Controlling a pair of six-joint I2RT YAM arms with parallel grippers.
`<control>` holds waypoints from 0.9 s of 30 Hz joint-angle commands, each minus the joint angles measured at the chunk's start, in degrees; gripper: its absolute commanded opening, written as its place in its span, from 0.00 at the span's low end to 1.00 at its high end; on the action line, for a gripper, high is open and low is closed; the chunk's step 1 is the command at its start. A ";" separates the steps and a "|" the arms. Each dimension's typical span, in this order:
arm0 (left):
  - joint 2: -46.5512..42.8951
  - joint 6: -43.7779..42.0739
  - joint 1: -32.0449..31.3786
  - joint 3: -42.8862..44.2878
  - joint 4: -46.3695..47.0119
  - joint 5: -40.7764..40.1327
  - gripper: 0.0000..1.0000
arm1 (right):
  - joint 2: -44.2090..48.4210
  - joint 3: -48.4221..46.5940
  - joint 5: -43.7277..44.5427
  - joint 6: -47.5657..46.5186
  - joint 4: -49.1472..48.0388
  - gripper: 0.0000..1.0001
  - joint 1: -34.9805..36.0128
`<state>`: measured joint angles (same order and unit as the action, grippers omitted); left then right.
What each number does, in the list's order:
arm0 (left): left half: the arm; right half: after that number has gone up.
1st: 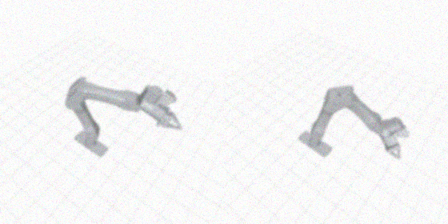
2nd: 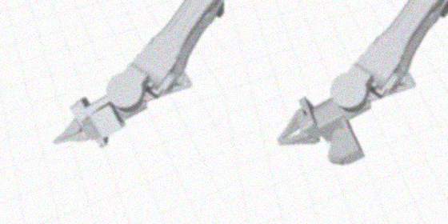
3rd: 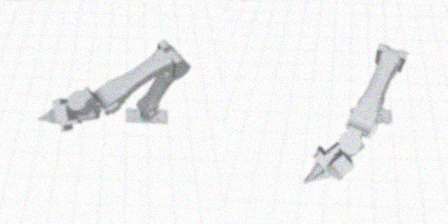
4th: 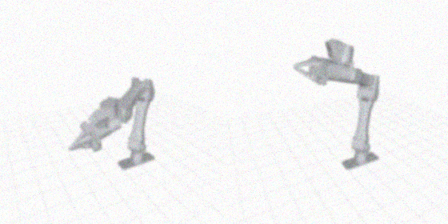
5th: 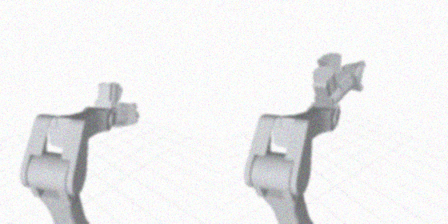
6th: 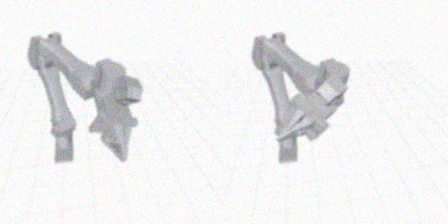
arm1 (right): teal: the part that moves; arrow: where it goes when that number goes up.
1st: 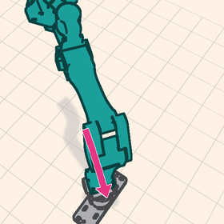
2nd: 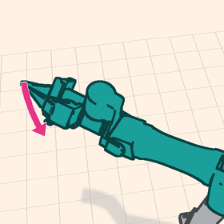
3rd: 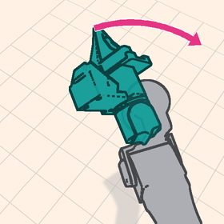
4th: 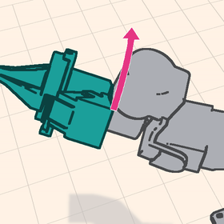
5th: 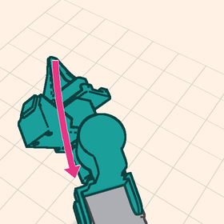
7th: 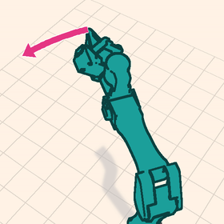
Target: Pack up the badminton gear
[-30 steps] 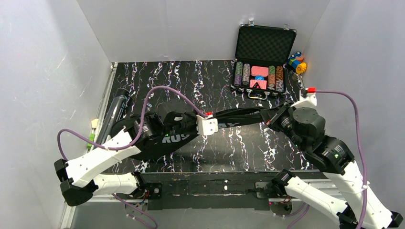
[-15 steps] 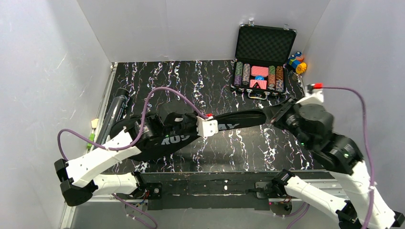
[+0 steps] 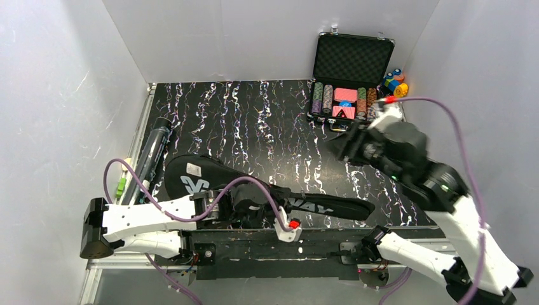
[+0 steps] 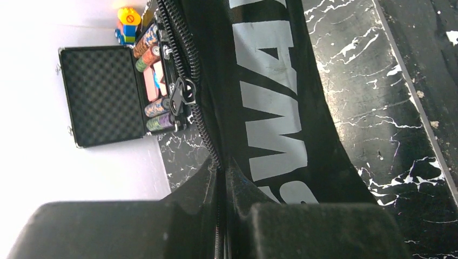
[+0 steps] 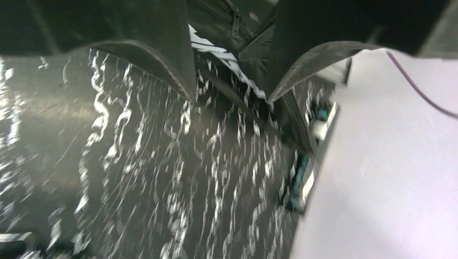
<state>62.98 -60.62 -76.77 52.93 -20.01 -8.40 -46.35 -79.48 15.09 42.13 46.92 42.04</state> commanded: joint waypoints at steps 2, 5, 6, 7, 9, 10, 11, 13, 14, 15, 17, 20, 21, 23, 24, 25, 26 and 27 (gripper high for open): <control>-5.13 -7.58 -1.80 -1.77 8.29 -3.91 0.00 | -3.70 6.80 -24.85 -4.48 -4.20 0.64 -3.12; -5.96 -11.65 -2.77 -4.22 12.19 -4.58 0.00 | -3.22 12.21 -34.69 -3.32 -5.94 0.65 -7.32; -6.31 -13.23 -3.11 -5.17 13.96 -4.91 0.00 | -2.40 15.28 -38.24 -2.42 -7.03 0.65 -8.84; -6.60 -14.30 -3.41 -5.92 15.08 -5.07 0.00 | -1.48 17.60 -41.55 -1.38 -8.88 0.65 -10.23; -7.20 -15.35 -3.55 -7.00 15.77 -5.30 0.00 | 0.08 21.45 -46.59 0.16 -11.70 0.65 -12.19; -7.38 -15.40 -3.55 -7.31 15.81 -5.28 0.00 | 0.67 22.63 -48.84 0.61 -12.72 0.65 -12.65; -7.63 -15.40 -3.60 -7.72 15.84 -5.18 0.00 | 0.99 23.67 -50.50 0.94 -13.80 0.65 -13.02; -7.83 -15.00 -3.64 -8.20 15.84 -4.82 0.00 | 0.90 24.75 -53.30 1.33 -15.24 0.65 -13.18; -7.87 -14.54 -3.67 -8.12 15.80 -4.78 0.00 | 0.64 25.06 -54.46 1.27 -15.58 0.64 -13.21; -7.71 -14.08 -3.73 -7.92 15.75 -4.78 0.00 | 0.40 25.27 -55.26 1.08 -15.84 0.63 -13.20; -7.69 -13.41 -3.67 -7.53 15.18 -4.38 0.00 | 0.22 25.76 -56.37 0.56 -16.17 0.62 -13.17; -7.83 -12.69 -3.73 -7.21 14.40 -3.48 0.00 | 0.12 26.98 -58.79 0.69 -18.77 0.59 -13.17; -7.71 -12.68 -3.72 -7.10 14.39 -3.57 0.00 | -0.10 26.94 -59.27 0.54 -18.79 0.58 -13.16; -7.70 -12.80 -3.74 -7.05 14.30 -3.72 0.00 | -0.47 27.06 -59.67 0.44 -18.85 0.56 -13.15; -7.65 -12.87 -3.67 -6.98 14.30 -3.72 0.00 | -0.76 27.16 -60.06 0.26 -18.89 0.56 -13.18; -7.62 -12.84 -3.72 -6.98 14.25 -3.72 0.00 | -0.99 27.31 -60.68 0.45 -19.23 0.55 -13.21; -7.61 -12.86 -3.73 -6.90 14.15 -3.72 0.00 | -1.28 27.50 -61.24 0.55 -19.56 0.54 -13.21; -7.55 -12.97 -3.72 -6.88 14.12 -3.72 0.00 | -1.61 27.53 -61.82 0.58 -19.66 0.52 -13.16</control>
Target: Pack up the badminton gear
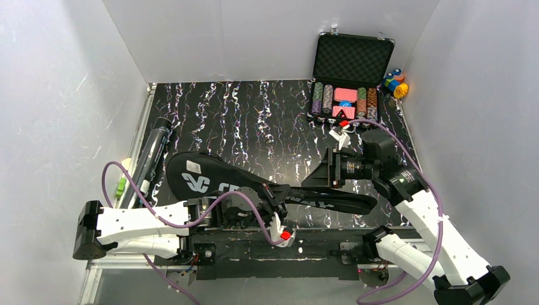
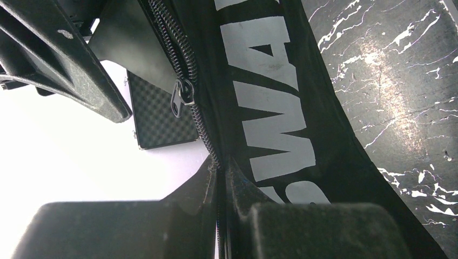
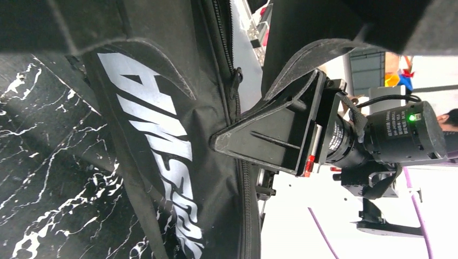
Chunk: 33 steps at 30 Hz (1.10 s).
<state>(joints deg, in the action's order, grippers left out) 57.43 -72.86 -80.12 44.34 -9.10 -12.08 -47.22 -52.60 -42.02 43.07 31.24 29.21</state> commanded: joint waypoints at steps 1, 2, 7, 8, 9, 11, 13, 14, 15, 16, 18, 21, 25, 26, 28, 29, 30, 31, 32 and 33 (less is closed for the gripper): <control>-1.97 -0.71 -0.39 1.72 3.22 -0.05 0.00 | -0.95 0.75 -5.20 -0.35 -4.12 0.51 -0.38; -1.93 -0.64 -0.41 1.79 3.15 -0.05 0.00 | -1.10 1.01 -5.81 -0.23 -4.50 0.50 -0.38; -1.75 -0.85 -0.36 2.03 2.95 0.01 0.00 | -2.39 2.79 -8.25 1.55 -7.26 0.49 -0.35; -1.71 -1.09 -0.43 2.11 2.95 -0.01 0.00 | -2.91 2.78 -8.18 1.17 -6.51 0.49 -0.32; -1.71 -1.25 -0.35 2.15 2.95 0.10 0.00 | -3.36 2.65 -8.40 0.54 -5.92 0.48 -0.36; -1.62 -1.56 -0.37 2.33 3.02 0.12 0.00 | -3.89 2.39 -8.80 0.10 -5.24 0.48 -0.36; -1.50 -1.75 -0.37 2.33 3.12 0.12 0.00 | -4.02 2.20 -9.26 0.01 -5.52 0.46 -0.34; -1.54 -1.76 -0.36 2.29 3.13 0.16 0.00 | -4.03 2.11 -9.49 0.13 -5.75 0.45 -0.38; -1.44 -1.76 -0.38 2.28 3.13 0.13 0.00 | -4.16 1.99 -9.93 0.32 -6.05 0.43 -0.36; -1.44 -1.78 -0.37 2.26 3.13 0.10 0.00 | -4.38 1.98 -10.52 0.61 -6.49 0.42 -0.38; -1.36 -1.77 -0.40 2.25 3.13 0.04 0.00 | -4.40 2.11 -11.59 0.95 -7.10 0.39 -0.37; -1.40 -1.55 -0.39 2.26 3.13 -0.05 0.00 | -4.24 2.78 -13.00 1.63 -8.39 0.35 -0.36; -1.46 -1.61 -0.37 2.11 3.13 -0.23 0.00 | -4.11 3.73 -14.09 2.73 -10.48 0.34 -0.36; -1.50 -1.59 -0.38 2.15 3.06 -0.23 0.00 | -4.18 3.87 -14.18 2.88 -10.91 0.33 -0.37; -1.53 -1.59 -0.43 2.16 2.98 -0.32 0.00 | -4.48 4.04 -14.23 2.90 -11.15 0.33 -0.30; -1.53 -1.67 -0.36 2.15 3.04 -0.32 0.00 | -4.65 4.00 -14.27 2.90 -11.20 0.33 -0.27; -1.45 -1.67 -0.31 2.16 3.03 -0.26 0.00 | -4.86 4.11 -14.27 2.82 -11.16 0.33 -0.29; -1.51 -1.72 -0.38 2.11 3.03 -0.27 0.00 | -5.08 4.10 -14.25 2.75 -11.18 0.33 -0.19; -1.50 -1.68 -0.34 2.17 3.04 -0.31 0.00 | -5.34 4.15 -14.23 2.66 -11.16 0.32 -0.07; -1.59 -1.78 -0.37 2.18 2.99 -0.32 0.00 | -5.60 4.21 -14.19 2.49 -11.10 0.32 0.04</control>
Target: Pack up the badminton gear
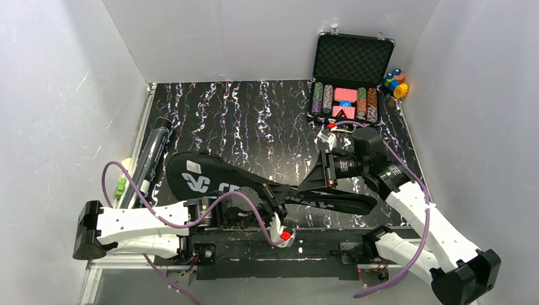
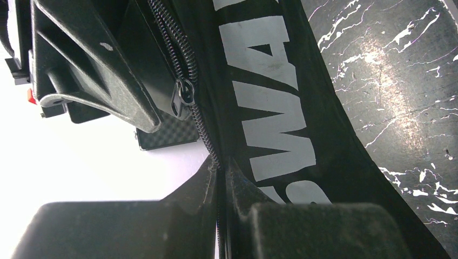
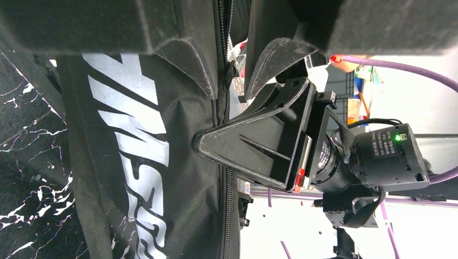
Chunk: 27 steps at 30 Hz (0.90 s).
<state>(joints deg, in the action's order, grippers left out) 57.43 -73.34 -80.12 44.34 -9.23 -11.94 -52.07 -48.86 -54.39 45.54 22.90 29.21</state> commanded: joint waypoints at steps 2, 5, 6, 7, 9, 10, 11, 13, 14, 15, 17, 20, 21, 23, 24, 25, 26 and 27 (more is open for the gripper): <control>-1.57 -1.35 -0.38 2.17 3.13 -0.49 0.00 | -1.07 0.67 -1.98 -0.10 -2.85 0.28 0.30; -1.70 -1.45 -0.39 2.08 3.04 -0.61 0.00 | -1.29 0.87 -2.56 -0.10 -3.16 0.22 0.32; -1.72 -1.50 -0.38 2.00 2.96 -0.67 0.00 | -1.23 0.87 -2.91 -0.10 -3.28 0.20 0.32; -1.78 -1.38 -0.32 1.92 2.92 -0.75 0.00 | -1.13 0.87 -3.28 -0.10 -3.44 0.19 0.32; -1.92 -1.31 -0.38 1.83 2.73 -0.95 0.00 | -0.97 0.51 -3.84 -1.05 -2.68 0.17 0.34; -1.89 -1.22 -0.39 1.81 2.53 -1.03 0.00 | -0.93 0.23 -4.04 -1.70 -1.98 0.17 0.32; -1.93 -1.17 -0.35 1.80 2.41 -1.06 0.00 | -0.88 -0.04 -4.05 -2.39 -1.19 0.16 0.36; -1.97 -1.15 -0.37 1.72 2.38 -1.00 0.00 | -0.74 -0.43 -4.14 -3.34 0.11 0.15 0.35; -1.96 -1.16 -0.36 1.72 2.38 -0.98 0.00 | -0.70 -0.44 -4.14 -3.50 0.39 0.14 0.32; -1.97 -1.13 -0.36 1.67 2.37 -1.00 0.00 | -0.67 -0.45 -4.14 -3.77 0.68 0.12 0.32; -1.89 -1.13 -0.38 1.79 2.33 -0.98 0.00 | -0.59 -0.30 -4.11 -4.11 1.12 0.09 0.39; -1.78 -1.12 -0.34 1.89 1.98 -0.98 0.00 | -0.42 -0.01 -3.97 -4.46 1.40 0.01 0.35; -1.79 -1.08 -0.38 1.96 1.76 -0.90 0.00 | -0.38 -0.01 -3.86 -4.49 1.46 0.01 0.32; -1.72 -0.80 -0.39 2.00 1.24 -0.80 0.00 | -0.14 -0.17 -3.34 -4.56 1.58 0.01 0.32; -1.71 -0.53 -0.38 2.10 1.03 -0.80 0.00 | -0.09 -0.38 -3.01 -4.62 1.66 0.01 0.32; -1.61 -0.31 -0.35 2.21 0.71 -0.73 0.00 | 0.02 -0.60 -2.60 -4.67 1.75 0.01 0.20; -1.54 0.00 -0.39 2.31 0.35 -0.76 0.00 | 0.09 -0.90 -2.41 -4.65 1.93 0.01 -0.10; -1.47 0.18 -0.37 2.45 0.05 -0.72 0.00 | 0.01 -1.39 -2.39 -4.92 2.49 0.01 -0.50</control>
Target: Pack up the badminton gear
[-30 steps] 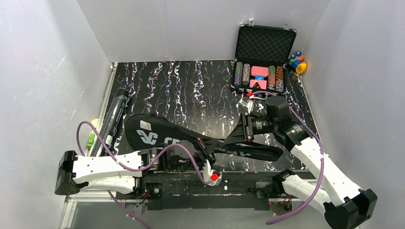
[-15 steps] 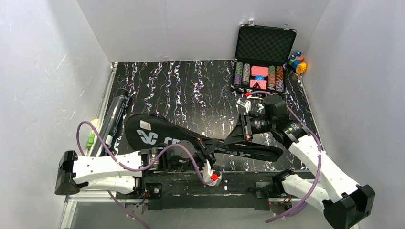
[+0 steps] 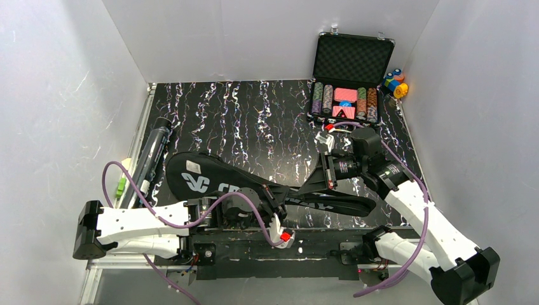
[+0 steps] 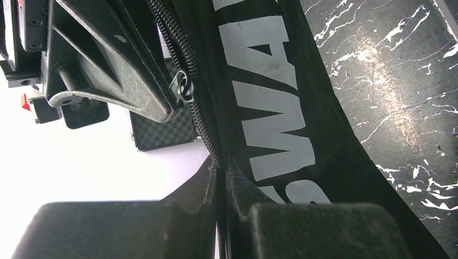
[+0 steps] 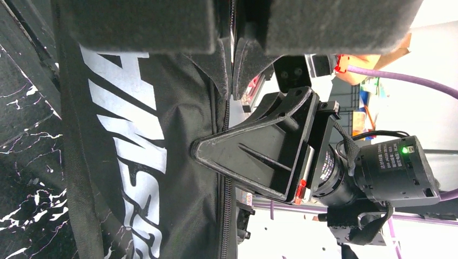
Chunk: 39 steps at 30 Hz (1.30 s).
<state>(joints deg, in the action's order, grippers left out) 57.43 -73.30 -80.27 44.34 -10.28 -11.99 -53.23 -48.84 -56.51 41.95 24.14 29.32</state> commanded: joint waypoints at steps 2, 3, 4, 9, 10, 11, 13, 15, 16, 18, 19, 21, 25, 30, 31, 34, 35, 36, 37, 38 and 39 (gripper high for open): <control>-1.51 0.41 -0.23 2.47 0.49 -0.71 0.00 | 1.12 -3.00 -0.27 -1.87 2.94 0.01 -2.15; -1.65 0.50 -0.16 2.43 0.27 -0.83 0.00 | 1.19 -3.62 -0.39 -2.03 3.80 0.01 -3.29; -1.70 0.50 -0.23 2.34 0.00 -0.93 0.00 | 1.24 -4.11 -0.67 -2.05 4.58 0.01 -4.68; -2.16 0.39 0.03 1.86 -1.22 -1.19 0.00 | 1.02 -6.05 -0.62 -3.57 10.23 0.01 -9.35; -2.29 0.31 0.07 1.70 -1.54 -1.27 0.00 | 1.21 -6.12 -0.28 -3.65 10.87 0.01 -9.56; -2.48 0.24 0.04 1.47 -1.80 -1.35 0.00 | 1.39 -6.01 -0.21 -3.67 11.26 0.01 -9.81; -3.12 0.34 0.17 1.13 -2.36 -1.60 0.00 | 1.94 -6.19 0.84 -4.01 13.08 0.01 -10.56; -3.72 0.67 0.28 0.81 -3.12 -1.99 0.00 | 2.80 -6.44 2.37 -4.41 14.79 0.01 -11.87; -4.00 0.73 0.35 0.53 -3.47 -2.17 0.00 | 3.43 -6.42 2.63 -4.20 14.85 0.01 -12.55; -4.68 0.73 0.38 0.13 -3.94 -2.40 0.00 | 4.45 -6.17 2.34 -2.85 13.95 0.01 -13.36; -4.70 0.66 0.39 0.12 -3.93 -2.49 0.00 | 4.87 -6.17 2.76 -2.47 14.14 0.01 -13.59; -4.79 0.59 0.38 0.12 -4.37 -3.27 0.00 | 5.34 -6.72 4.76 -2.81 16.11 0.01 -14.03; -4.63 0.16 0.58 -0.24 -4.93 -4.85 0.00 | 6.66 -8.88 9.02 -3.60 20.16 0.01 -15.75; -4.86 -0.43 0.81 -0.92 -4.87 -5.97 0.00 | 8.72 -12.18 16.84 -5.38 26.85 0.01 -18.51; -4.87 -0.47 0.86 -0.92 -4.91 -6.14 0.00 | 9.13 -12.87 18.07 -5.73 27.98 0.01 -19.11; -4.95 -0.60 0.99 -0.92 -4.92 -6.50 0.00 | 10.44 -15.15 23.08 -6.44 31.15 0.01 -20.24; -5.01 -0.78 1.12 -0.92 -4.99 -6.67 0.00 | 10.90 -15.91 24.98 -6.53 32.26 0.01 -20.45; -5.01 -0.98 1.13 -0.82 -5.24 -6.85 0.00 | 11.29 -16.61 26.89 -6.69 33.23 0.01 -20.71; -5.12 -1.36 1.16 -0.75 -5.75 -6.86 0.00 | 11.81 -17.30 28.97 -6.82 34.56 0.01 -20.93; -5.40 -1.74 1.17 -0.81 -5.52 -6.82 0.00 | 12.14 -17.82 30.80 -7.08 35.54 0.01 -21.16; -5.60 -2.00 1.18 -0.91 -5.12 -6.82 0.00 | 12.43 -18.27 32.69 -7.47 36.43 0.01 -21.41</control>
<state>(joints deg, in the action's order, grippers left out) 54.72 -73.14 -79.24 43.53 -16.10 -17.85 -42.39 -63.05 -34.22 36.77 56.49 9.15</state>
